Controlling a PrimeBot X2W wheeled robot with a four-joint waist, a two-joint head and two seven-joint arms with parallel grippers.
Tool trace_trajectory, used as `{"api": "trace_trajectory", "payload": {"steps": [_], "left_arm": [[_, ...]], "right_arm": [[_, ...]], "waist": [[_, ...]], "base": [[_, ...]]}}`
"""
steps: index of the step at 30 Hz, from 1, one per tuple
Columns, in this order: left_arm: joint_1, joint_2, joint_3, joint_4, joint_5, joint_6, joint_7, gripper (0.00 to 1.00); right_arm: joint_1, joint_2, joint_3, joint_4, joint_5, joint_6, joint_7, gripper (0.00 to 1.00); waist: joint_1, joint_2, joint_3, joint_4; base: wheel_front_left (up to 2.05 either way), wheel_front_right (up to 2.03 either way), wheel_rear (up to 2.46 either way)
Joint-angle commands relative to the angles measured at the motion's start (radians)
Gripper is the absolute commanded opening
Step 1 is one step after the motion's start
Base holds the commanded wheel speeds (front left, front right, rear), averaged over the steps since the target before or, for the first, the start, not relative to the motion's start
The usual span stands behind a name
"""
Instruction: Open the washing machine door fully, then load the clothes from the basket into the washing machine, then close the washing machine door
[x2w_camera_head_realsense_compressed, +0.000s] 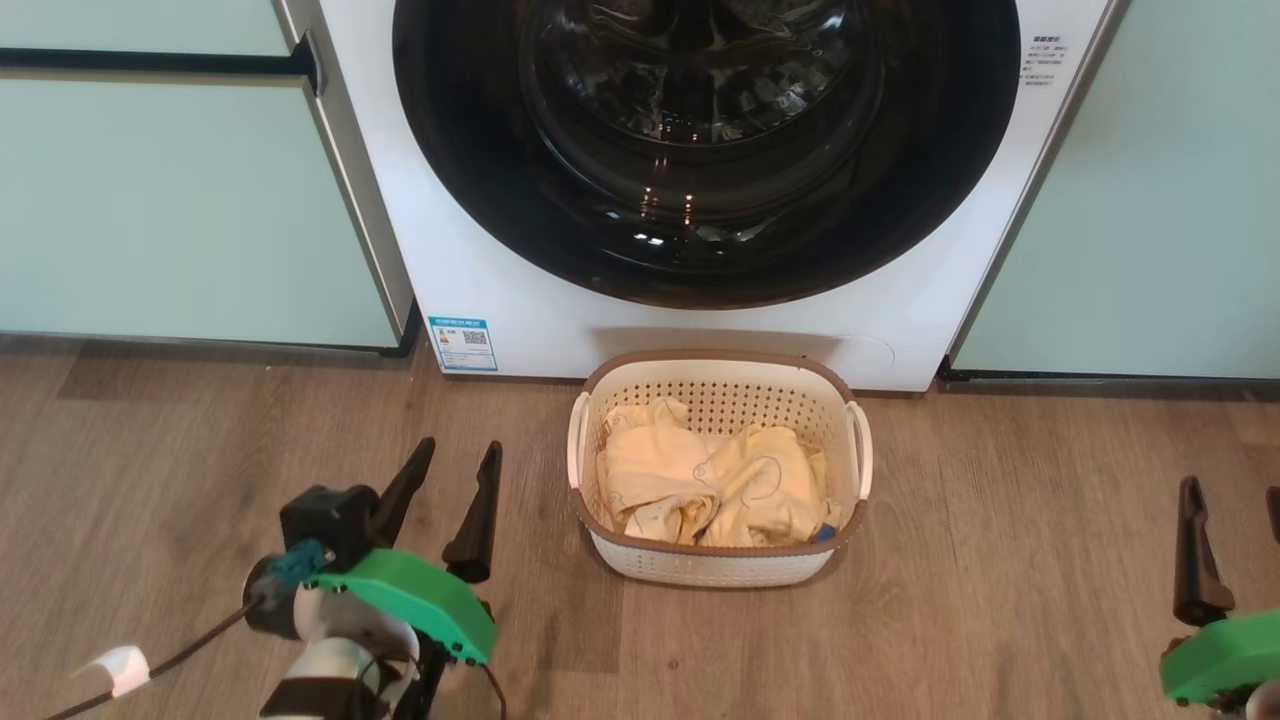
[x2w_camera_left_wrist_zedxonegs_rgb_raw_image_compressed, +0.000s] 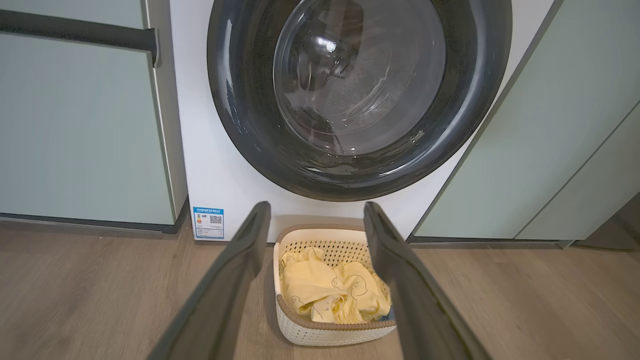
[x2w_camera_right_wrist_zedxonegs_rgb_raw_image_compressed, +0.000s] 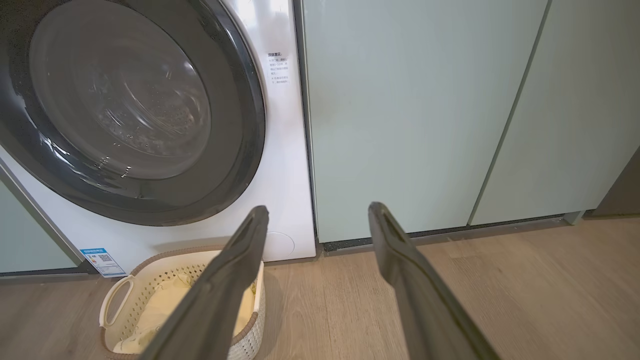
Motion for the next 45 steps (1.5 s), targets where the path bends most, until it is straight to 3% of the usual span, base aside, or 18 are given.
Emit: {"api": "trace_trajectory", "payload": {"steps": [1,19,45], "left_arm": [[-0.064,0.021,0.022,-0.030,0.035,-0.002,-0.016,1.00],[-0.086,0.016,0.011,-0.023,0.252,0.022,-0.069,1.00],[-0.096,0.016,0.008,0.003,0.273,0.026,-0.070,1.00]], "right_arm": [[-0.051,-0.034,0.012,-0.042,-0.037,-0.003,-0.019,1.00],[-0.050,-0.044,0.004,-0.070,-0.247,-0.003,-0.064,1.00],[-0.051,-0.031,-0.010,-0.071,-0.216,-0.003,-0.068,1.00]], "waist": [[0.0000,0.0000,0.000,-0.001],[0.0000,0.0000,0.004,-0.006],[0.0000,0.0000,0.008,-0.009]], "base": [[0.00,0.00,0.00],[0.00,0.00,0.00],[0.15,0.15,-0.30]]}}
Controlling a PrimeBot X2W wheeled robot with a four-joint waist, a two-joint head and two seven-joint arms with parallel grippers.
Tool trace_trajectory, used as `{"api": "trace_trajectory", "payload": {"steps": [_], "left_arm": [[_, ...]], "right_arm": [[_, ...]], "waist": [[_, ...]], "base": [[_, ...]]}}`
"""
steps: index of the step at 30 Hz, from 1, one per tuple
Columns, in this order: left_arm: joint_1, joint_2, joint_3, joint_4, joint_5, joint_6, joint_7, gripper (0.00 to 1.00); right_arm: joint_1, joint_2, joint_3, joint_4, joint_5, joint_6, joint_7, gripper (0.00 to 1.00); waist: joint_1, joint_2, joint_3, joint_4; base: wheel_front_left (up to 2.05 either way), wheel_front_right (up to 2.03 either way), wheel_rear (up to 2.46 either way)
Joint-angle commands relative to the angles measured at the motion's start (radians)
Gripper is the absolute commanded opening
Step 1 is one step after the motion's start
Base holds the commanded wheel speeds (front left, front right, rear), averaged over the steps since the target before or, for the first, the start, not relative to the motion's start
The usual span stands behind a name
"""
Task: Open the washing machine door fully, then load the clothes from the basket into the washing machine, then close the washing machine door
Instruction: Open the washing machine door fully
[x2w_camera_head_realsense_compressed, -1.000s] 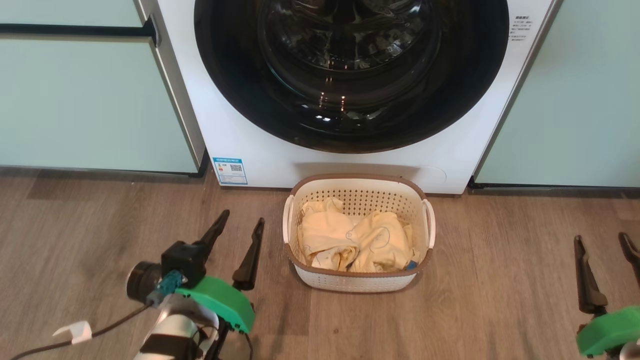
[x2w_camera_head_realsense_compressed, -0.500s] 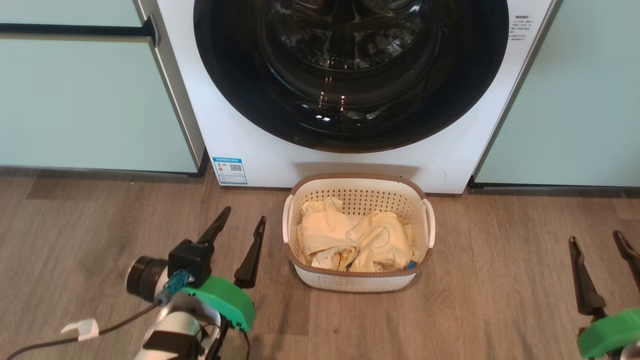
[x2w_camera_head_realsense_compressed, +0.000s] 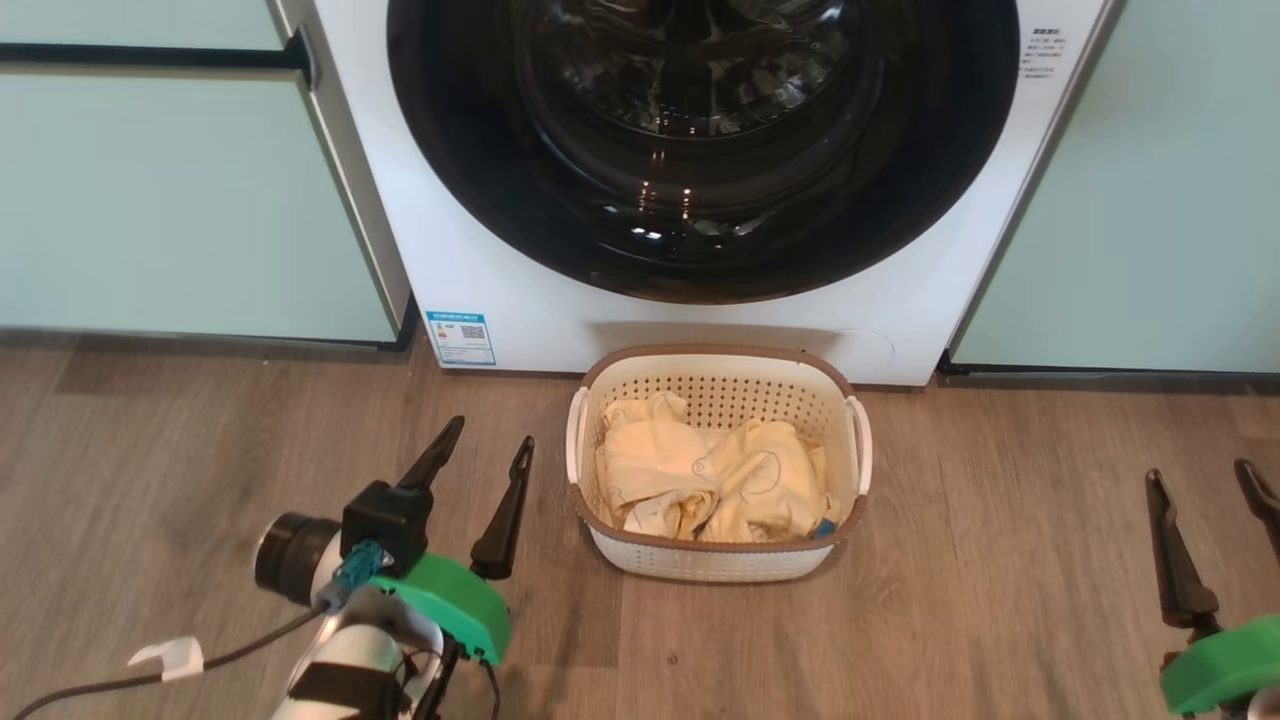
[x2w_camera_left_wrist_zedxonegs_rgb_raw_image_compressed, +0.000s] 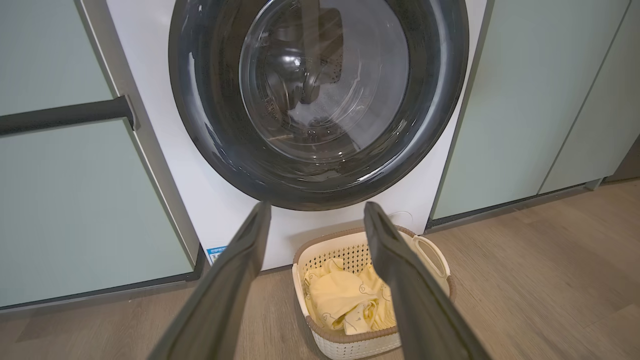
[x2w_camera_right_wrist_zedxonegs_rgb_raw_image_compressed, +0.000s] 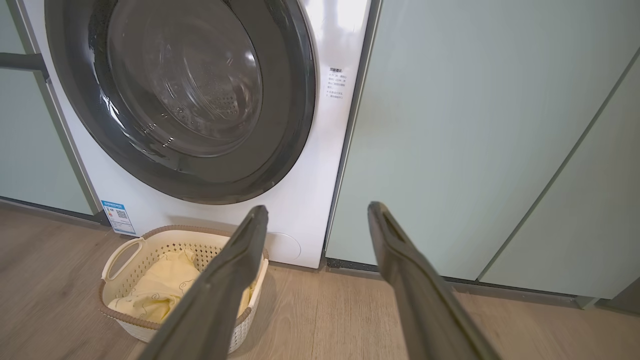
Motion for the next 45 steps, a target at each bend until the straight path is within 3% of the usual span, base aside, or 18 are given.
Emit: {"api": "trace_trajectory", "payload": {"steps": [1,28,45], "left_arm": [[-0.057,0.015,0.034,-0.027,-0.001,0.003,-0.009,1.00],[-0.062,0.012,0.031,-0.050,-0.002,-0.012,-0.009,1.00],[-0.056,0.002,0.038,-0.050,-0.011,-0.023,-0.009,1.00]], "right_arm": [[-0.051,-0.022,0.012,-0.033,0.009,-0.003,-0.011,1.00],[-0.055,-0.020,0.010,-0.037,0.017,-0.003,-0.011,1.00],[-0.059,-0.014,0.001,-0.038,0.024,-0.003,-0.016,1.00]], "waist": [[0.0000,0.0000,0.000,0.000],[0.0000,0.0000,0.006,-0.004],[0.0000,0.0000,0.012,-0.008]], "base": [[0.82,0.82,-1.64],[1.15,1.15,-2.29],[0.21,0.21,-0.42]]}}
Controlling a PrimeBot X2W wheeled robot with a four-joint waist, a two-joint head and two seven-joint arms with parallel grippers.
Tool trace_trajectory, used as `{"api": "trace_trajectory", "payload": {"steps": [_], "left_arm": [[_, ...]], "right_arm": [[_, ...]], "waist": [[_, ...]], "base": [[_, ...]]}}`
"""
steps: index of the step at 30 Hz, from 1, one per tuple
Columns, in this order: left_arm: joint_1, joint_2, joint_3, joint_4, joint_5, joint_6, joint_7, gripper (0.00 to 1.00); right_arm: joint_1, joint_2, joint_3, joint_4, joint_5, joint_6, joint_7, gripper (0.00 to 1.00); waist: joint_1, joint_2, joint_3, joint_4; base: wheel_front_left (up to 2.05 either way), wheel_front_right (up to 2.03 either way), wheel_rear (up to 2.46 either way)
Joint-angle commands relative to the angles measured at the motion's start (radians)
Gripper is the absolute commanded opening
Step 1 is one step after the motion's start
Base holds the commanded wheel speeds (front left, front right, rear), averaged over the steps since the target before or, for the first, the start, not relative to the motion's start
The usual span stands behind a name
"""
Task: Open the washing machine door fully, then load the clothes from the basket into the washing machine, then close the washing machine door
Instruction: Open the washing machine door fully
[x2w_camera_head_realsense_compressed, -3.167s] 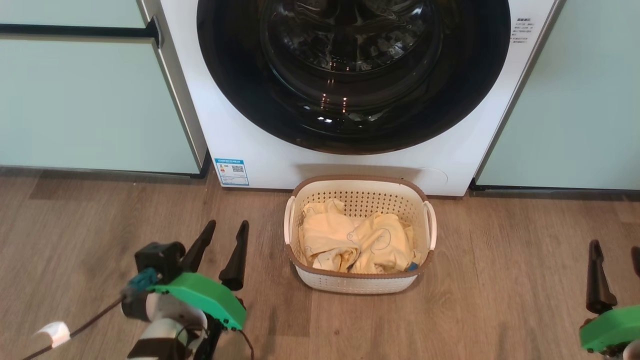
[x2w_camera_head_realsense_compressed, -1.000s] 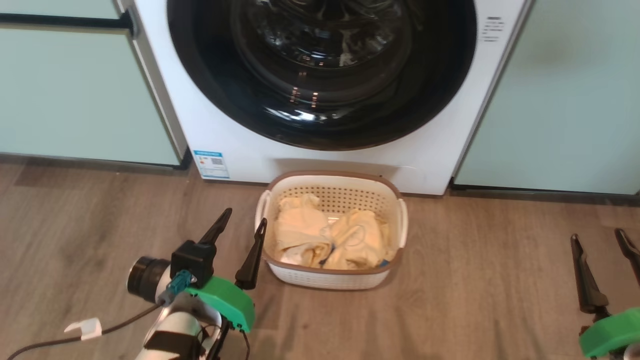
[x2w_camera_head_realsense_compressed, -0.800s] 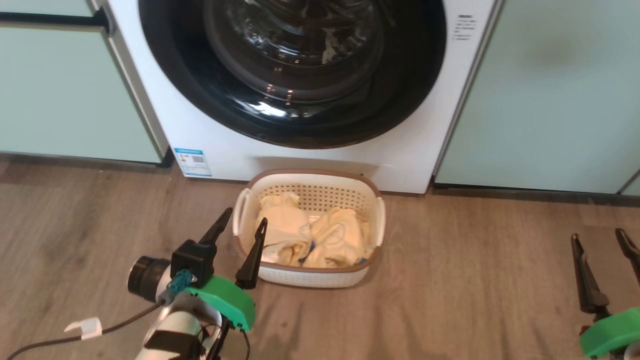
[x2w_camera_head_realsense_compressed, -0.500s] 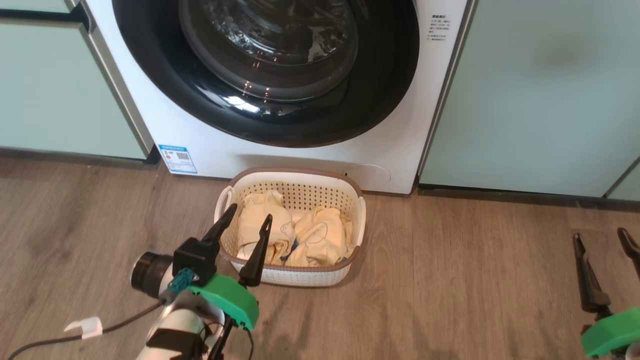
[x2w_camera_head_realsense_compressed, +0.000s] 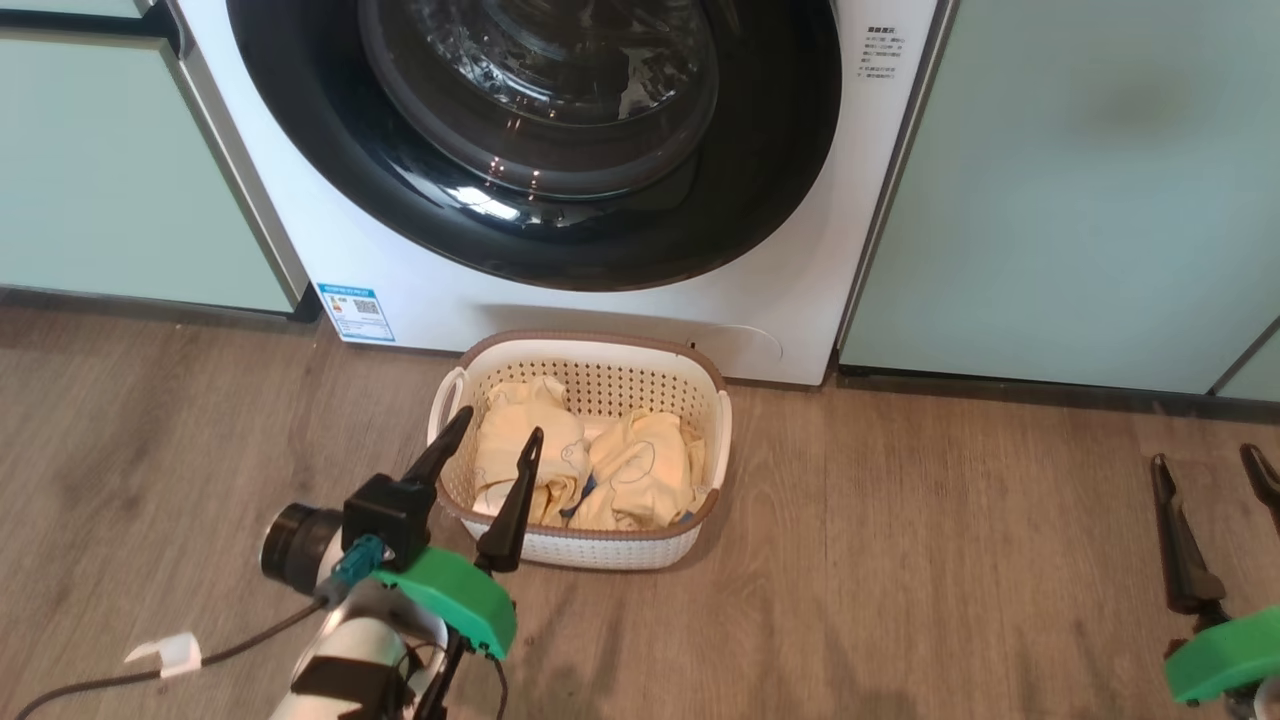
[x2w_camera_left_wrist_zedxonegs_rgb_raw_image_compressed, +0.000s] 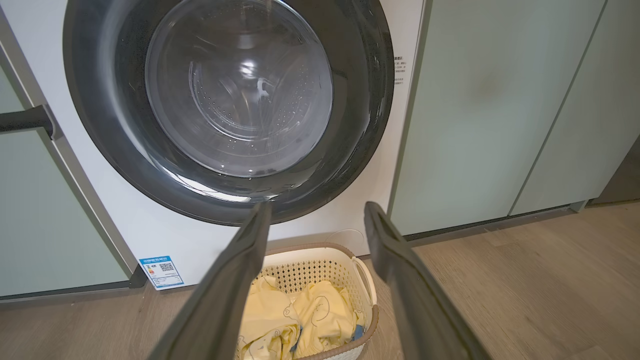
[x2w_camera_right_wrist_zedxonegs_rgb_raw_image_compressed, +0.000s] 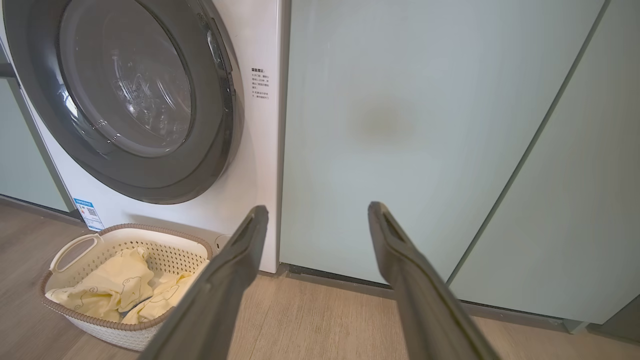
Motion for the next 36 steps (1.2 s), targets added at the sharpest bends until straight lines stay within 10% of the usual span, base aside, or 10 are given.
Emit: {"api": "trace_trajectory", "payload": {"steps": [1,27,28,29,30,36], "left_arm": [[-0.050,0.008,0.039,-0.029,0.001,-0.002,-0.009,1.00],[-0.074,-0.006,0.043,-0.033,0.012,-0.003,-0.009,1.00],[-0.077,-0.006,0.043,-0.035,0.013,-0.003,-0.009,1.00],[-0.080,-0.008,0.042,-0.036,0.013,-0.003,-0.009,1.00],[-0.084,-0.009,0.042,-0.038,0.013,-0.003,-0.009,1.00],[-0.119,-0.019,0.034,-0.047,0.018,-0.003,-0.009,1.00]], "right_arm": [[-0.041,-0.017,0.013,-0.034,0.009,-0.003,-0.011,1.00],[-0.063,-0.022,0.005,-0.038,0.031,-0.003,-0.008,1.00],[-0.066,-0.023,0.002,-0.038,0.034,-0.003,-0.007,0.79],[-0.070,-0.022,0.000,-0.038,0.041,-0.003,-0.006,0.28],[-0.076,-0.024,-0.001,-0.038,0.044,-0.003,-0.006,0.00],[-0.135,-0.035,-0.009,-0.016,0.120,-0.003,0.003,0.00]], "waist": [[0.0000,0.0000,0.001,0.000],[0.0000,0.0000,0.053,0.002],[0.0000,0.0000,0.061,0.003],[0.0000,0.0000,0.068,0.005],[0.0000,0.0000,0.077,0.006],[0.0000,0.0000,0.127,0.021]], "base": [[0.00,0.00,0.00],[0.00,0.00,0.00],[0.00,0.00,0.00],[0.00,0.00,0.00],[0.00,0.00,0.00],[0.00,0.00,0.00]]}}
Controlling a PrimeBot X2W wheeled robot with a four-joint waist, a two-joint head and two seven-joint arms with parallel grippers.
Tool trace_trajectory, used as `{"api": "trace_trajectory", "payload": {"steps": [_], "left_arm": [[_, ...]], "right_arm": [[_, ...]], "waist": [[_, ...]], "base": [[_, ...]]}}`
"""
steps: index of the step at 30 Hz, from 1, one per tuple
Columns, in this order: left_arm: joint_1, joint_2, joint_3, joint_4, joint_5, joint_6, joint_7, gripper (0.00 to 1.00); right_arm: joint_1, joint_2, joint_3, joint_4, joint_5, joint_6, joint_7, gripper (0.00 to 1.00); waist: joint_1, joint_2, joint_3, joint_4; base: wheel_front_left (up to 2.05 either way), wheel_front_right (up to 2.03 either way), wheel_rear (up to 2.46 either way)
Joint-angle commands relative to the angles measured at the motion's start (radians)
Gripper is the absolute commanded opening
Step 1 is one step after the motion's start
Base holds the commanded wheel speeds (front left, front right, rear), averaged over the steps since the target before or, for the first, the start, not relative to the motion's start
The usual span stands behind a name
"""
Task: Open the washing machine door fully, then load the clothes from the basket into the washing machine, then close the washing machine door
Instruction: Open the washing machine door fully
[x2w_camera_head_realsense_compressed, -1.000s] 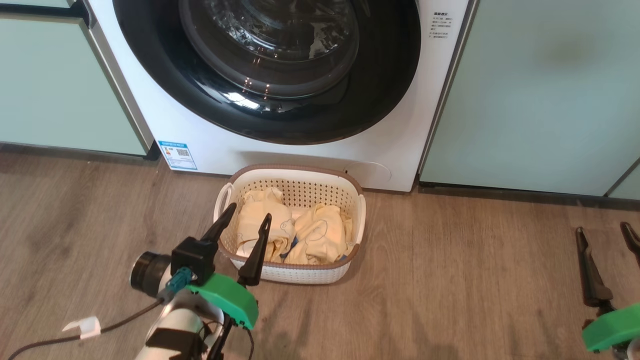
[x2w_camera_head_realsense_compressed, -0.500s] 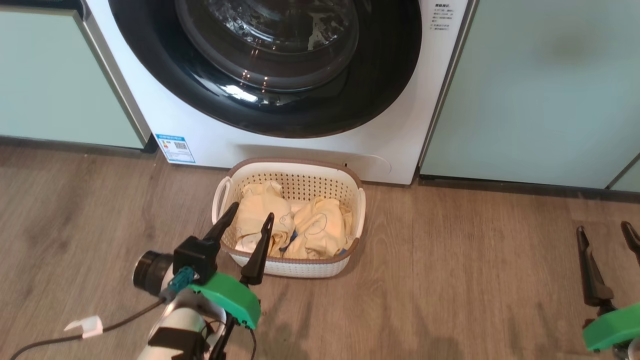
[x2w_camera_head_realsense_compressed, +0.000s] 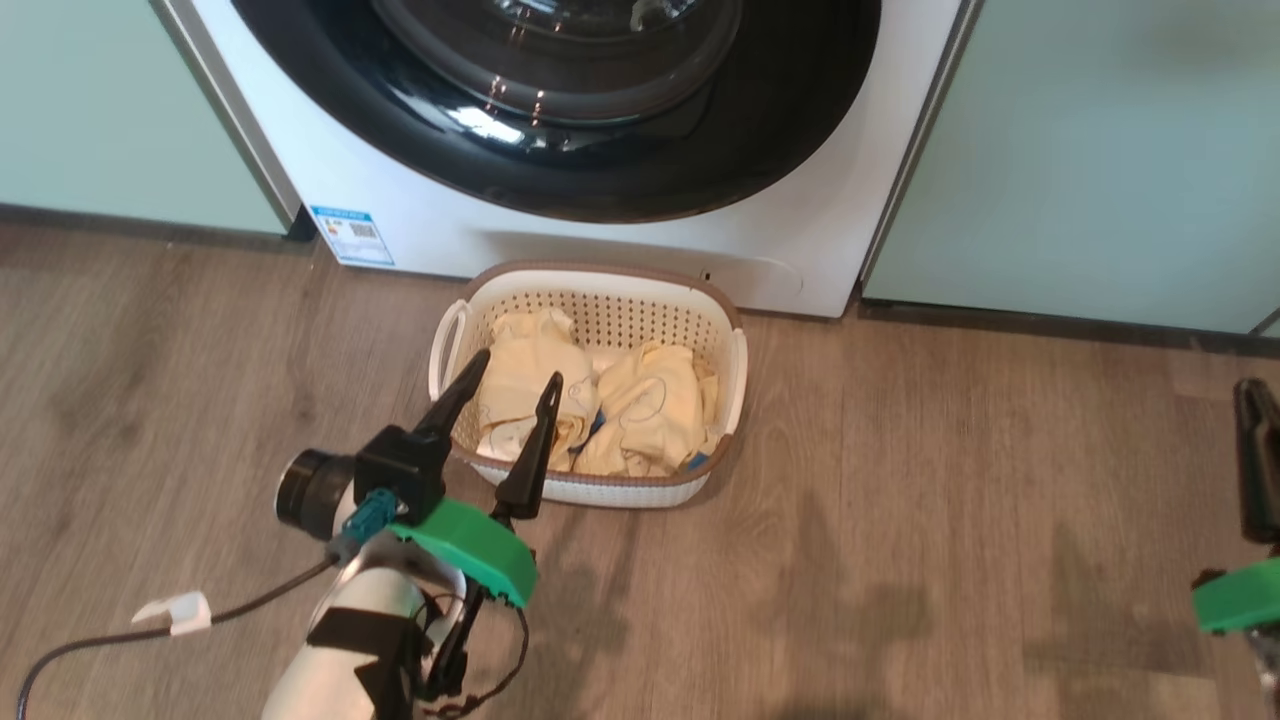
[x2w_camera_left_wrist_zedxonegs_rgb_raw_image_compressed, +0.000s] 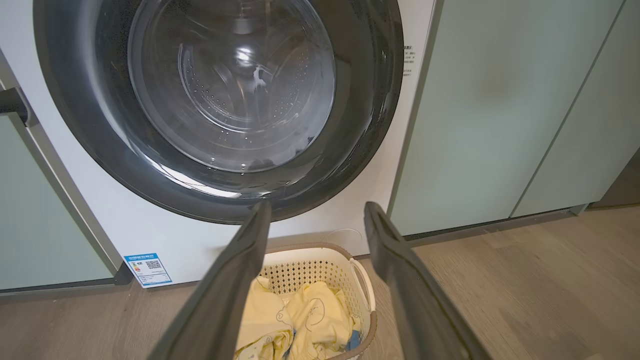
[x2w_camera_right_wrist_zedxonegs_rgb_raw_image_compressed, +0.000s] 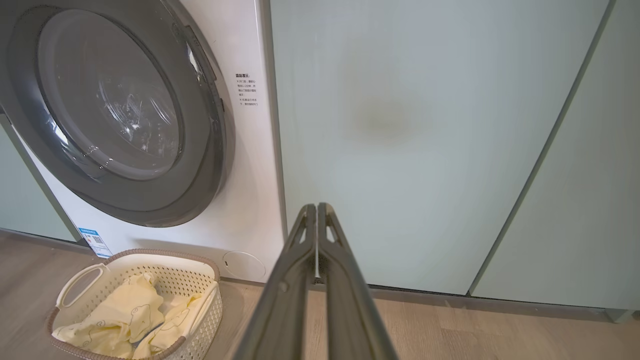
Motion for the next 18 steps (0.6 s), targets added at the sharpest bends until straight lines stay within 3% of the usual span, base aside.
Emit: {"api": "trace_trajectory", "payload": {"steps": [1,6,11,18], "left_arm": [[-0.050,0.006,0.032,-0.037,0.008,-0.001,-0.008,1.00],[-0.077,0.000,0.022,-0.033,0.012,-0.004,-0.008,1.00],[-0.105,-0.008,0.010,-0.034,0.014,-0.008,-0.008,1.00],[-0.136,-0.015,-0.006,-0.035,0.017,-0.010,-0.008,1.00]], "right_arm": [[-0.052,-0.034,0.011,-0.024,0.019,-0.003,0.002,0.00],[-0.123,-0.017,-0.013,0.015,0.208,-0.003,0.023,0.00],[-0.225,-0.008,-0.035,0.045,0.553,-0.003,0.095,0.00],[-0.388,0.000,-0.090,0.090,1.011,-0.003,0.286,0.00]], "waist": [[-0.0001,0.0000,0.014,0.008],[-0.0001,0.0000,0.046,0.029],[-0.0001,0.0000,0.080,0.057],[-0.0001,0.0000,0.118,0.090]], "base": [[0.00,0.00,0.00],[0.00,0.00,0.00],[0.00,0.00,0.00],[0.00,0.00,0.00]]}}
